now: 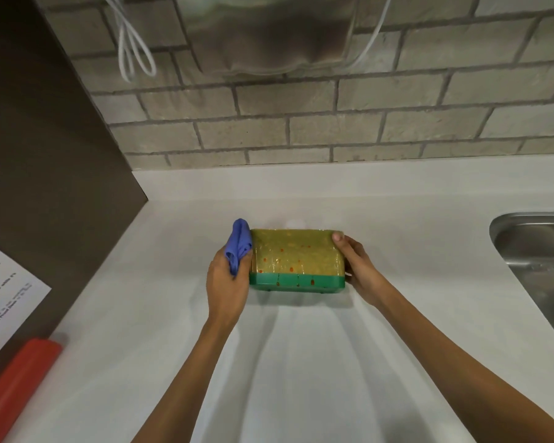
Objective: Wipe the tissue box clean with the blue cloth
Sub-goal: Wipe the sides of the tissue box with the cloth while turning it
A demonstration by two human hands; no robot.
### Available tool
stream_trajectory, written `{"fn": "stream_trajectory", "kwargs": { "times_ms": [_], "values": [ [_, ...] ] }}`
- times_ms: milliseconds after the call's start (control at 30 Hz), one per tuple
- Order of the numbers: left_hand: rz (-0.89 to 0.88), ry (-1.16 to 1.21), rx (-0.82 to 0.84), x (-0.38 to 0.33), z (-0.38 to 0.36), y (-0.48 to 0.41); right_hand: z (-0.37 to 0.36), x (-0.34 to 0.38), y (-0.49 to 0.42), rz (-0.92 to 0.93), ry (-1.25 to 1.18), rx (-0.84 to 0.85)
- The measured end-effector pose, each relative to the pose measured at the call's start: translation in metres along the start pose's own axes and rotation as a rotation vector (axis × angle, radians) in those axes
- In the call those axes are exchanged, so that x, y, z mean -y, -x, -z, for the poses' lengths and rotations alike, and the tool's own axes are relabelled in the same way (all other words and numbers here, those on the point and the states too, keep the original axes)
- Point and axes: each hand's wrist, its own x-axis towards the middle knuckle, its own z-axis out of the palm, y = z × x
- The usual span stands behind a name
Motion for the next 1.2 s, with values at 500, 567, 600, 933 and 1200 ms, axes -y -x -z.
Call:
{"fn": "stream_trajectory", "kwargs": {
  "times_ms": [500,567,600,933,1200],
  "values": [
    [0.011,-0.017,-0.163,-0.025,-0.02,-0.002,-0.003,-0.001,0.003,-0.044,0.002,0.225],
    [-0.03,-0.142,-0.178,-0.025,-0.024,0.006,-0.003,-0.001,0.004,-0.043,0.021,0.232],
    [-0.058,-0.185,-0.161,-0.025,-0.025,0.009,-0.003,-0.002,0.004,-0.043,0.033,0.231],
    [-0.272,-0.206,-0.056,0.002,-0.016,0.033,-0.006,-0.006,-0.004,-0.01,0.026,0.164],
    [-0.665,-0.599,0.048,-0.002,-0.039,0.059,-0.008,-0.007,-0.008,-0.025,0.011,0.145]
  ]
}}
